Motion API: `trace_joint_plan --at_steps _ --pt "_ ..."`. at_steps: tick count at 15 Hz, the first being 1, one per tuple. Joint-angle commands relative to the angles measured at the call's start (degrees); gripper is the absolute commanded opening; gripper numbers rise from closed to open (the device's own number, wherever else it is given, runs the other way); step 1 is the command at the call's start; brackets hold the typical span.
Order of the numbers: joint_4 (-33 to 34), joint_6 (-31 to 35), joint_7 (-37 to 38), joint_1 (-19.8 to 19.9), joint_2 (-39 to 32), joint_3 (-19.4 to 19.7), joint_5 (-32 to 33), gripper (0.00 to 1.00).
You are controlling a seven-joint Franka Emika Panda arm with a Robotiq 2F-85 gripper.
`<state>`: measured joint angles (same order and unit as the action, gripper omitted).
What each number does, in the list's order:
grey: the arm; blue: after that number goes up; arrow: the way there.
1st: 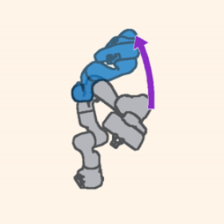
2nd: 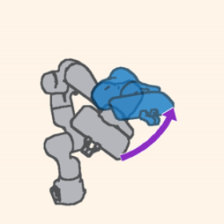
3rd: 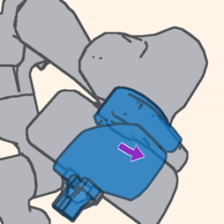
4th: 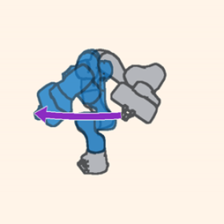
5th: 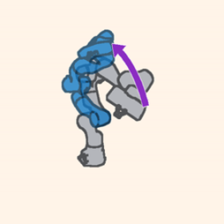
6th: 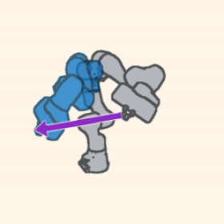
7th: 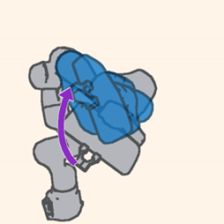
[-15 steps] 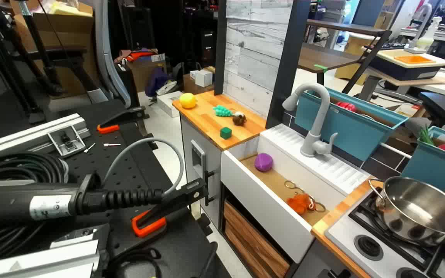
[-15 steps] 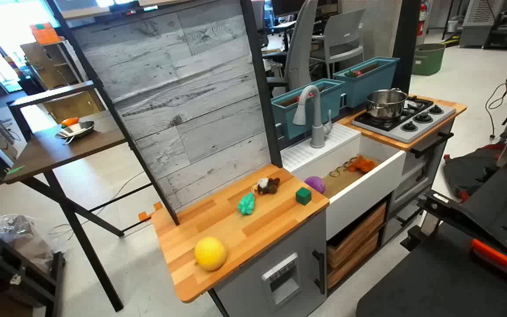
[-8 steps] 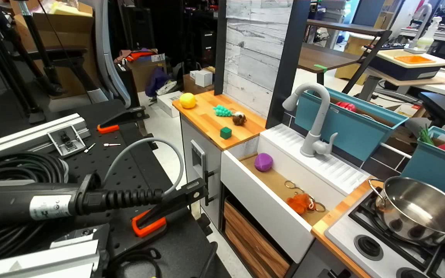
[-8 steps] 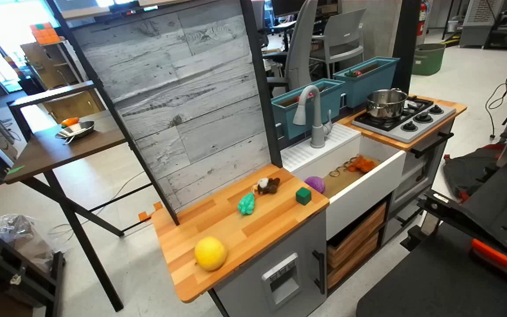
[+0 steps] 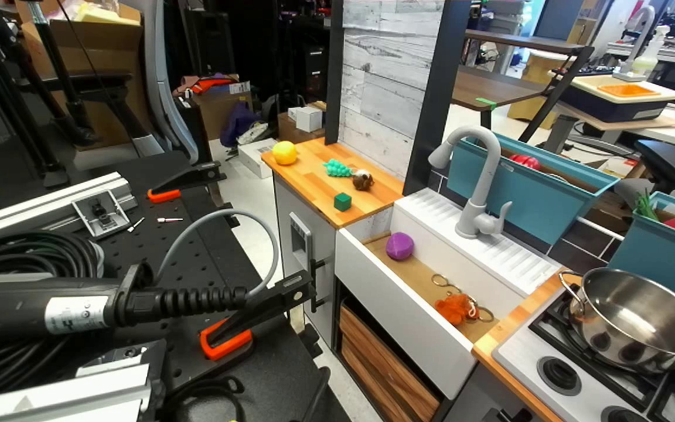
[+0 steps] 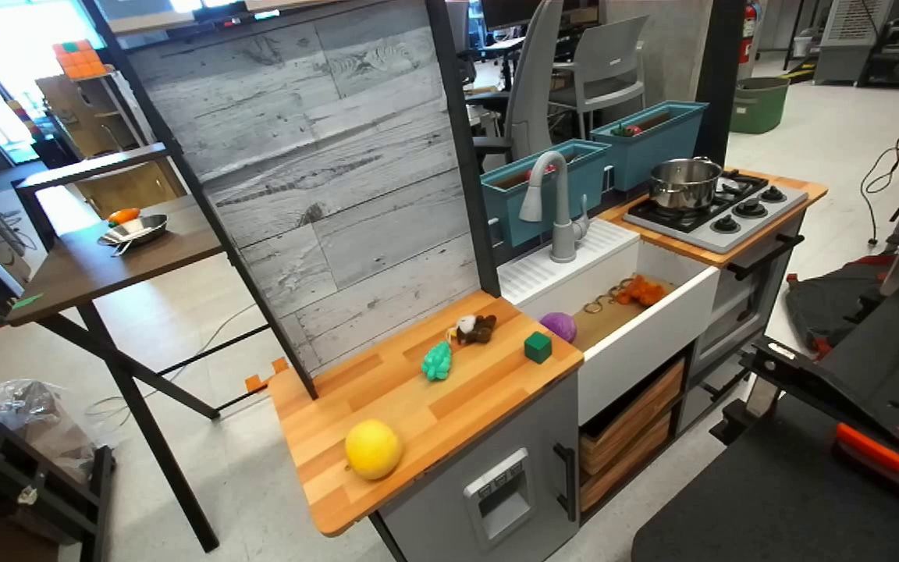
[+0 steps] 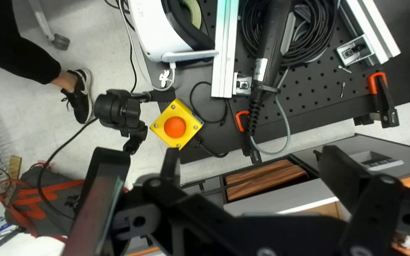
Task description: Pick the brown object and put it in the pot on the stove
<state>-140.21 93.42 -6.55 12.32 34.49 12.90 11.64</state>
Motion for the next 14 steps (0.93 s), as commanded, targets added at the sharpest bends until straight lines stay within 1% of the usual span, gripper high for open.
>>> trace_joint_plan --at_steps 1,3,7,10,14 --pt "1.1 10.8 3.4 -2.7 -10.2 -1.3 -1.5 1.0" --pt "1.9 18.7 4.8 -3.7 -16.4 -1.9 -2.0 1.0" --pt "7.2 31.3 9.9 -4.7 -31.9 -3.9 -2.4 1.0" --pt "14.6 35.7 13.9 -5.4 -43.6 -5.1 -2.9 1.0" --pt "26.2 39.2 19.0 -6.6 -58.5 -6.0 -6.8 1.0"
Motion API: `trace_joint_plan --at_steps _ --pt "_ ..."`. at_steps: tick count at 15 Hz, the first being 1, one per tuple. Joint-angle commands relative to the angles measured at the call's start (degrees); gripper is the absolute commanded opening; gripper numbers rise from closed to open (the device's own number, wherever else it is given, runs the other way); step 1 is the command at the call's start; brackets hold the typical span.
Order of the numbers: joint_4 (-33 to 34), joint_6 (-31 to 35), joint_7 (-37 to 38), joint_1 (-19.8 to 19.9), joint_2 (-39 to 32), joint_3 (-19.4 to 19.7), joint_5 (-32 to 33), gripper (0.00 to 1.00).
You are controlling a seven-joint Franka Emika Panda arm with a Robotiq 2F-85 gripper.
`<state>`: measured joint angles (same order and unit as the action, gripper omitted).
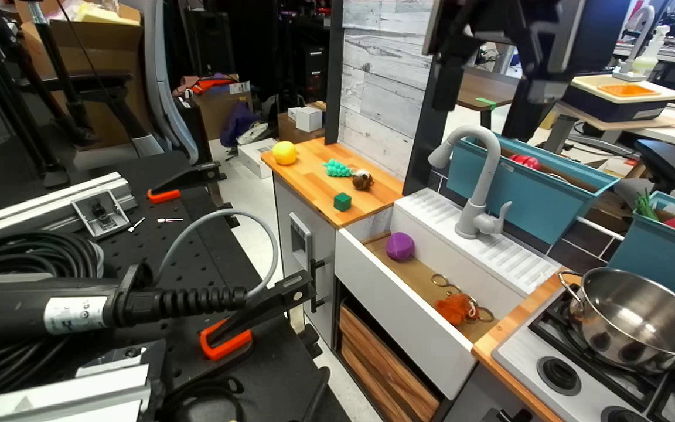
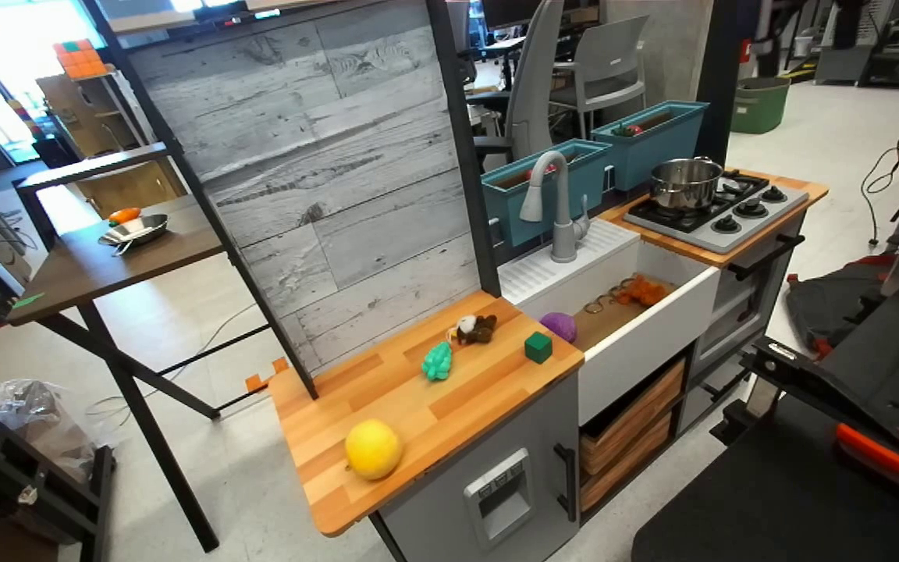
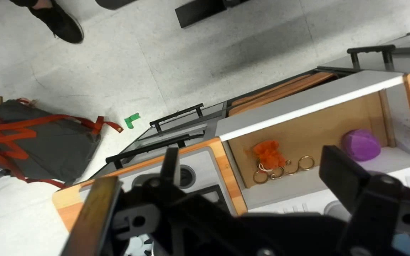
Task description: Pick the brown object and put it in the pot on the stove
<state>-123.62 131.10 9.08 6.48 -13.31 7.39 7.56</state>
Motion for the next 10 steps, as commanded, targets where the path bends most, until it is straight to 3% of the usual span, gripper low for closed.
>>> trace_joint_plan --at_steps 1,6,10 --pt "12.2 3.8 4.4 -1.4 -14.3 -0.3 -2.1 1.0" --pt "27.7 6.0 3.6 -2.6 -32.8 -0.4 -2.1 1.0" --pt "36.5 8.6 0.7 -2.5 -43.9 -0.1 -1.3 1.0"
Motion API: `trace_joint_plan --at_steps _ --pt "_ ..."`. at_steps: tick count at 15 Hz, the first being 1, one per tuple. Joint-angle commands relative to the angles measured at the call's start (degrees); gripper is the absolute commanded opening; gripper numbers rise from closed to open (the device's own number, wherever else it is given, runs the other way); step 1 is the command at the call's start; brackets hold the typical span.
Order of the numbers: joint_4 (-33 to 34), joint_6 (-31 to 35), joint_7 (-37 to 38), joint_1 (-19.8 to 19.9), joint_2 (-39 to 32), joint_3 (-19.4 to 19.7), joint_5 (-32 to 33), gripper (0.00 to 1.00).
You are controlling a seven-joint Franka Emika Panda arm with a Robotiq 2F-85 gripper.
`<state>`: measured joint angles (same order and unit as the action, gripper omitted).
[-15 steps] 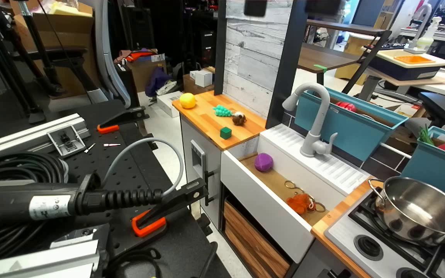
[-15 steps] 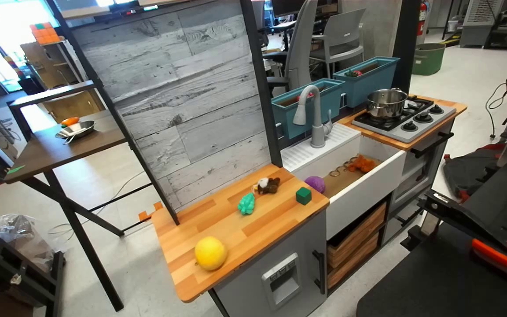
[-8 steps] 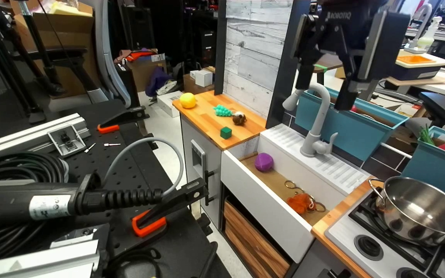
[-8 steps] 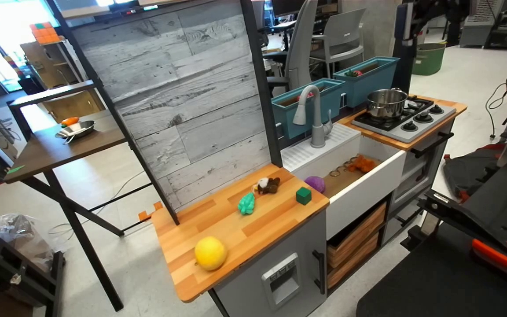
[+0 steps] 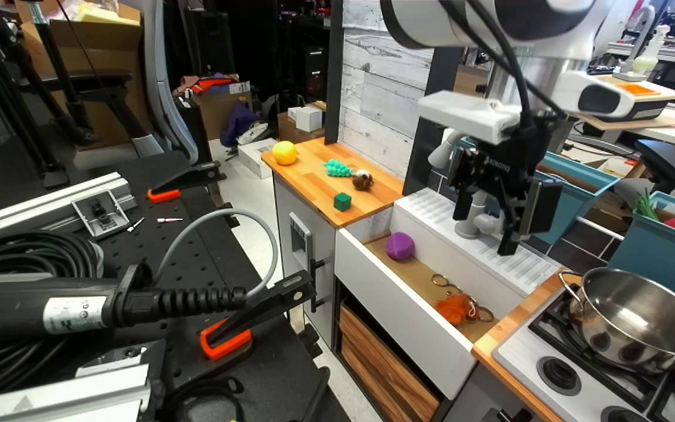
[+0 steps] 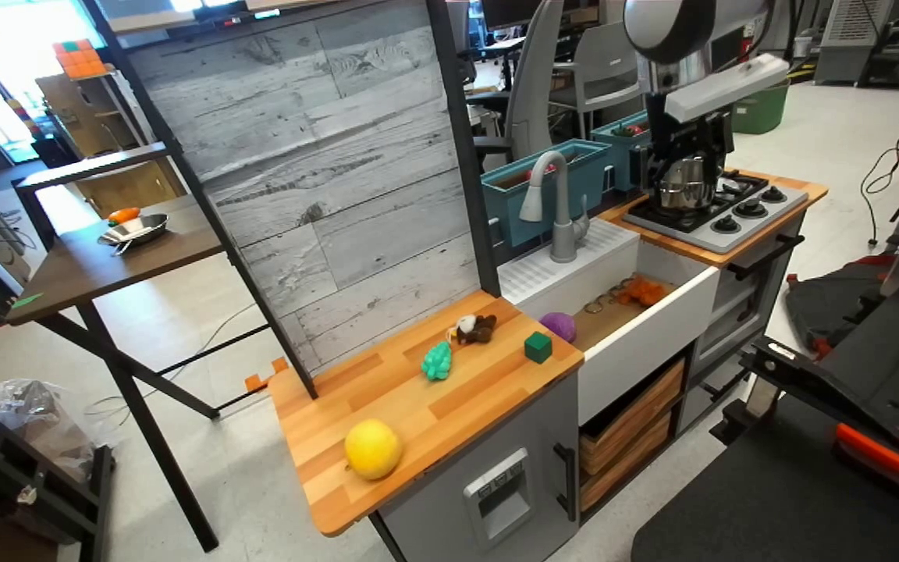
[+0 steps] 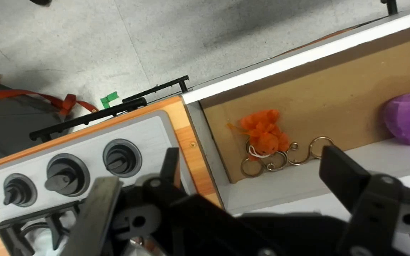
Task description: Pick the brown object and put it in the pot on the stove
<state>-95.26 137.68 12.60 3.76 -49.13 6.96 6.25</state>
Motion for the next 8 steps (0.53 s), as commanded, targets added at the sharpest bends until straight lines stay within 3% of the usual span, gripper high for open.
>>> trace_joint_plan --at_steps 1,8 --pt "10.2 3.4 -3.1 0.3 -10.5 0.3 -0.2 1.0" --pt "21.9 9.5 -4.7 1.4 -23.9 -1.1 -1.8 1.0"
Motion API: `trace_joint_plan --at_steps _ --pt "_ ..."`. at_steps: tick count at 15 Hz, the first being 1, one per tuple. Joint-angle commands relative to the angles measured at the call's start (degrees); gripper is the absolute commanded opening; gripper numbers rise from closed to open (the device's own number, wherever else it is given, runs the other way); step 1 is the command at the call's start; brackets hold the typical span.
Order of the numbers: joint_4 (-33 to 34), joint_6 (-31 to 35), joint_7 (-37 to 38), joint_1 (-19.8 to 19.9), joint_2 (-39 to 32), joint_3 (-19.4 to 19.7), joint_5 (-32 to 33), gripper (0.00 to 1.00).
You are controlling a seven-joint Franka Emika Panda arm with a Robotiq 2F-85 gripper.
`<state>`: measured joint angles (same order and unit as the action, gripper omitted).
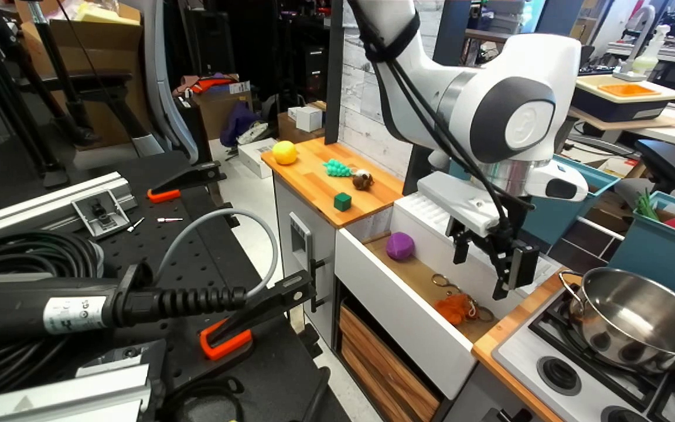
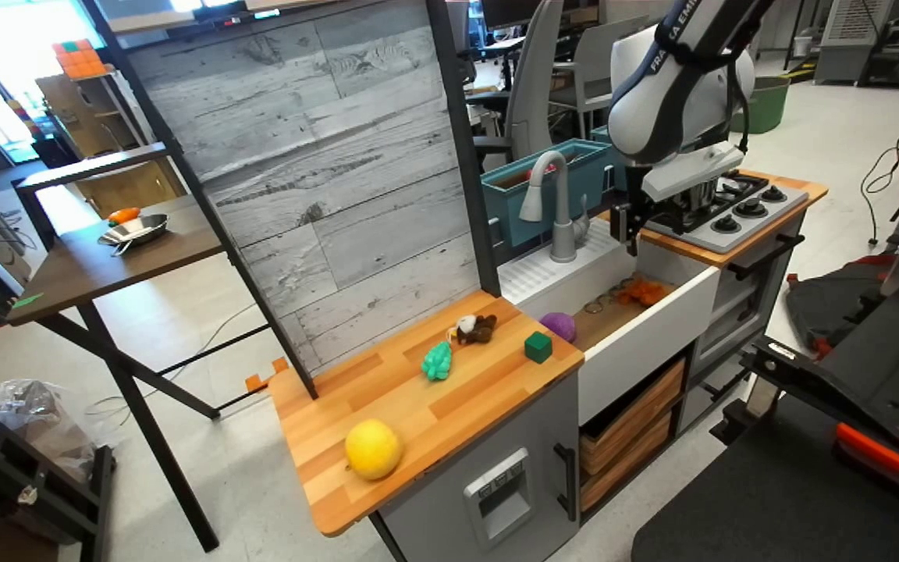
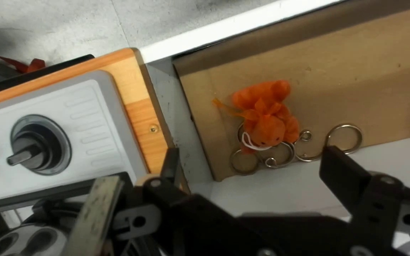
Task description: Pick the brown object and put it in the pot on the stove
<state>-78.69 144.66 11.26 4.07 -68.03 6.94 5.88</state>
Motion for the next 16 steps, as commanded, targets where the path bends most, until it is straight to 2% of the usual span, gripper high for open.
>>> trace_joint_plan --at_steps 1,4,10,11,12,16 --pt "6.1 3.9 -3.8 1.1 -6.5 -1.2 -1.4 1.0" --pt "8.8 6.3 -4.1 0.8 -10.4 -1.1 -1.5 1.0" --pt "12.7 6.0 -4.7 0.0 -15.6 0.1 -0.7 1.0" --pt "12.7 5.8 -5.0 0.0 -15.8 0.1 -0.5 0.75" --pt "12.2 5.7 -4.8 0.3 -15.6 -0.3 1.0 0.74" --pt "11.6 6.3 -5.8 -0.1 -15.0 0.3 4.9 0.42"
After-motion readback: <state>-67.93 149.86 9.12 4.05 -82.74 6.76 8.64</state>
